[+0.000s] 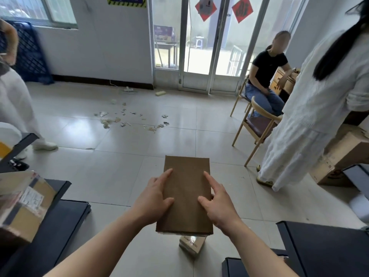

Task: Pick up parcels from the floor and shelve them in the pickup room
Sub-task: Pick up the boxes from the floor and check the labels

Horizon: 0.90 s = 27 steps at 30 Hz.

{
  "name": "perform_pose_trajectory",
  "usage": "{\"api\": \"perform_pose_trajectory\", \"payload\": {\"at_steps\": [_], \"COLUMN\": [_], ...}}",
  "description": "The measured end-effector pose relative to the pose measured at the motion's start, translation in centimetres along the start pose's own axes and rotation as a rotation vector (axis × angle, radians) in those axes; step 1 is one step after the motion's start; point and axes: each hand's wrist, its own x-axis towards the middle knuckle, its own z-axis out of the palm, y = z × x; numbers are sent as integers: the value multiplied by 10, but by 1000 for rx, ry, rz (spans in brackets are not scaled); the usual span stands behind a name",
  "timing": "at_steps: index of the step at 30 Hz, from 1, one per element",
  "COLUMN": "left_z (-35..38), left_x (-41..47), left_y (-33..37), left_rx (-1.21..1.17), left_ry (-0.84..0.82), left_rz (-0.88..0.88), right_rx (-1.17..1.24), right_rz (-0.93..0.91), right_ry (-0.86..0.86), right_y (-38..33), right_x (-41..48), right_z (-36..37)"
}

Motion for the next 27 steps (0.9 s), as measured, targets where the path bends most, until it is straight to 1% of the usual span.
{"api": "perform_pose_trajectory", "payload": {"at_steps": [4, 9, 12, 20, 23, 27], "left_z": [-5, -16, -25, -56, -62, -69], "left_x": [-20, -34, -39, -58, -63, -70], "left_y": [1, -5, -9, -33, -45, -57], "left_rx": [60, 64, 79, 180, 121, 2], "left_ry": [-35, 21, 50, 49, 75, 148], "left_rz": [10, 1, 4, -5, -1, 53], "right_rx": [-57, -113, -119, -112, -88, -46], "right_rz": [-23, -35, -27, -59, -84, -129], "right_ry": [-38, -98, -101, -94, -99, -103], "right_y": [-8, -23, -31, -50, -56, -64], "right_x": [-15, -27, -30, -44, -51, -62], "right_z": [2, 4, 10, 44, 55, 68]}}
